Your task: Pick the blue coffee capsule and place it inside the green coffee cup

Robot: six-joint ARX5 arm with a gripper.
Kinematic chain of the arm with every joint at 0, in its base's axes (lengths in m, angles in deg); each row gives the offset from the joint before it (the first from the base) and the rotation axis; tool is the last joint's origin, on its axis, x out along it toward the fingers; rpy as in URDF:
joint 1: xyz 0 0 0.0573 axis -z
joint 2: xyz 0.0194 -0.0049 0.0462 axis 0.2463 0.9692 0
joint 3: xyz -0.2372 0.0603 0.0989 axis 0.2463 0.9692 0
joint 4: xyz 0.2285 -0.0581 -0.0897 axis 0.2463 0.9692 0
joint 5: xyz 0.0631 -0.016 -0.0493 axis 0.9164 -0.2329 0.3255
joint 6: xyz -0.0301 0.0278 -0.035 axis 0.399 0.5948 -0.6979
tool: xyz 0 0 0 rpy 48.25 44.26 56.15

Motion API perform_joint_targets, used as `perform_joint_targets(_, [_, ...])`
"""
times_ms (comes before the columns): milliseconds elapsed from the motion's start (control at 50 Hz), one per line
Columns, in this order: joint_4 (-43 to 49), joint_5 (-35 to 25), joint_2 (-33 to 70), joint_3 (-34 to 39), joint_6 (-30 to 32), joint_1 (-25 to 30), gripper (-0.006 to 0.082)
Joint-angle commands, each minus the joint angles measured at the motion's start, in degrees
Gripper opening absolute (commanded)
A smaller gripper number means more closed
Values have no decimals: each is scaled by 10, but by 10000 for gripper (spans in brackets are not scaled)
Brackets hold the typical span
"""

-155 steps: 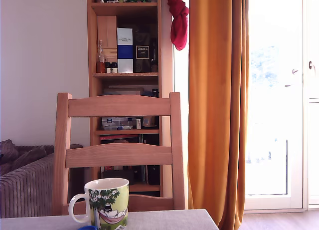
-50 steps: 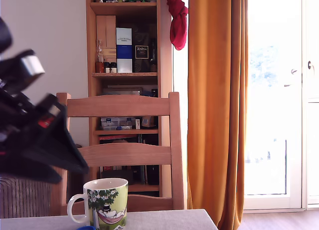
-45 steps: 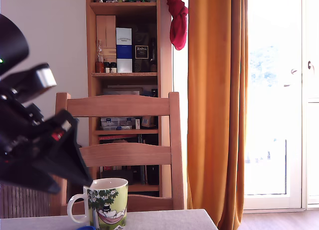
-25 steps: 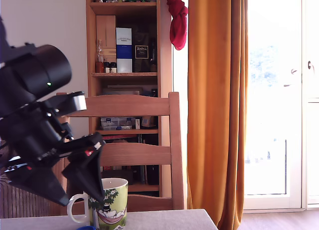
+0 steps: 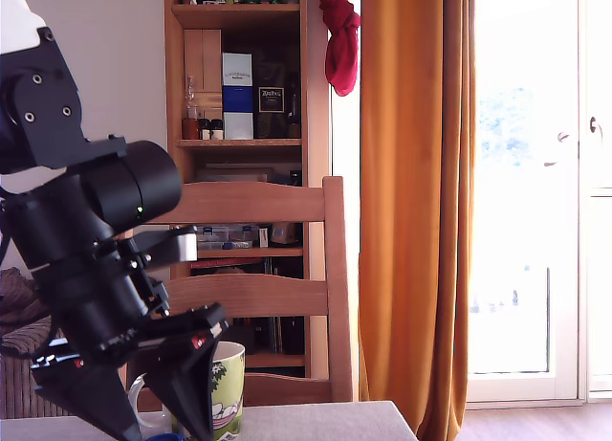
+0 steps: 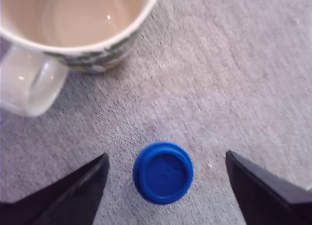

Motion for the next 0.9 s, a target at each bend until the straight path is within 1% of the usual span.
perform_joint_targets(0, [-7,8,20,-7,-9,8,700])
perform_joint_targets(180, [-12,24,46,-14,-24,24,700])
perform_joint_targets(280, [-18,48,48,-14,-43,31,697])
perform_joint_targets(320, [-19,55,48,-14,-50,34,683])
perform_joint_targets(340, [-19,57,48,-14,-53,35,668])
perform_joint_targets(400, [-17,61,48,-14,-66,35,584])
perform_joint_targets(520, [-17,60,48,-14,-95,35,329])
perform_joint_targets(560, [-18,56,48,-14,-102,35,269])
perform_joint_targets(600, [-19,54,48,-14,-114,35,234])
perform_joint_targets(700, [-19,50,48,-14,-128,35,215])
perform_joint_targets(820, [-18,50,48,-14,-139,35,130])
perform_joint_targets(880, [-19,50,48,-14,-146,35,126])
